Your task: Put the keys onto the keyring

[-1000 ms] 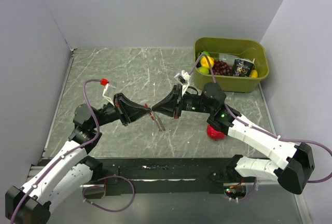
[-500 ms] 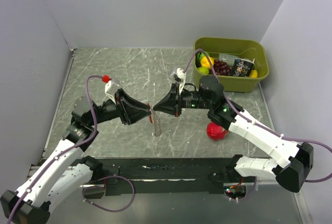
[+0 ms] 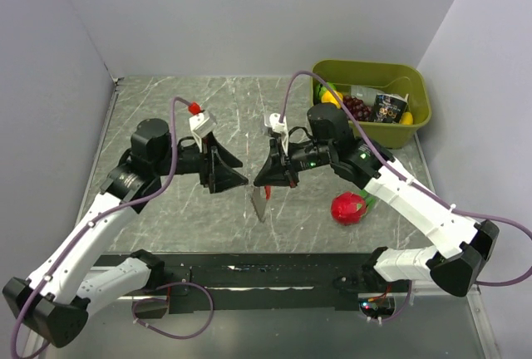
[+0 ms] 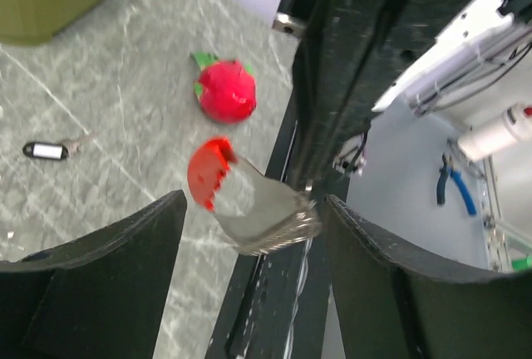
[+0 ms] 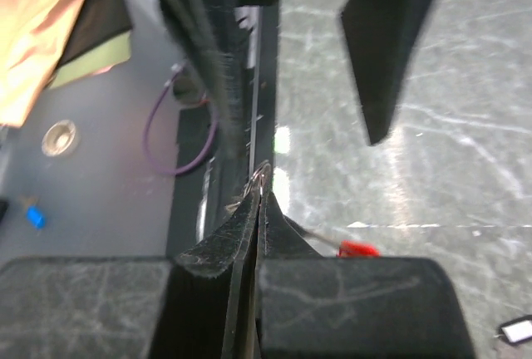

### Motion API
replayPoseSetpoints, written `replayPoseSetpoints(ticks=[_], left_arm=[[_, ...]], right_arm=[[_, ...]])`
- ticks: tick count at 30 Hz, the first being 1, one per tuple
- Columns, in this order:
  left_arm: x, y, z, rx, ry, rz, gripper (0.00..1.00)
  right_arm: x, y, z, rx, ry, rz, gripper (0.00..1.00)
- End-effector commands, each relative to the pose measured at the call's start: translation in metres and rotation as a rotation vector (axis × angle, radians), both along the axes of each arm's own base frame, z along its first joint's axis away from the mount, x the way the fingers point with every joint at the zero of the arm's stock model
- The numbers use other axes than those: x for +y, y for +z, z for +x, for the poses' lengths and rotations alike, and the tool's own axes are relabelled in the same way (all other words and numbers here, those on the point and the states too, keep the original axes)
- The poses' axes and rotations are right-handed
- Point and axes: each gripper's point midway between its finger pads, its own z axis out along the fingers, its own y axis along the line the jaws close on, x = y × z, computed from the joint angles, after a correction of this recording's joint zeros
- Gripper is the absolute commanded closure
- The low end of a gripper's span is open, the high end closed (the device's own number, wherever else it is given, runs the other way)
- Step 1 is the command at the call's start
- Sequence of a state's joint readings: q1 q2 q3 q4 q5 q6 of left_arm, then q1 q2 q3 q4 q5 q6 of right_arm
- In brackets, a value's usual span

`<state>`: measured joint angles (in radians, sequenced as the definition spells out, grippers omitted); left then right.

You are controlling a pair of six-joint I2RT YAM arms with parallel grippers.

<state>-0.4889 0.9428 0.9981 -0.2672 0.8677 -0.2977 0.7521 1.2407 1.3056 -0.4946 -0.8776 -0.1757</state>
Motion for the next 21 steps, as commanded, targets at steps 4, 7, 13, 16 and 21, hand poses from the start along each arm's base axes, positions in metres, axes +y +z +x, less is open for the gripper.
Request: replayPoseSetpoints(ticks=[4, 7, 13, 16, 21], left_arm=[[-0.004, 0.013, -0.011, -0.060, -0.109, 0.005, 0.34], [-0.007, 0.015, -0.013, -0.056, -0.137, -0.013, 0.44], [-0.011, 0.015, -0.014, -0.045, -0.145, -0.022, 0.47], [-0.015, 0.013, -0.015, -0.041, -0.145, -0.018, 0.49], [-0.022, 0.010, -0.018, -0.035, -0.157, -0.015, 0.54]], right_arm=[[-0.007, 0.017, -0.020, -0.025, 0.103, 0.040, 1.00], [-0.006, 0.016, -0.018, -0.024, 0.091, 0.039, 1.00], [-0.004, 0.015, -0.015, -0.017, 0.076, 0.046, 1.00], [-0.004, 0.017, -0.014, -0.023, 0.066, 0.056, 1.00], [-0.005, 0.018, -0.013, -0.029, 0.049, 0.063, 1.00]])
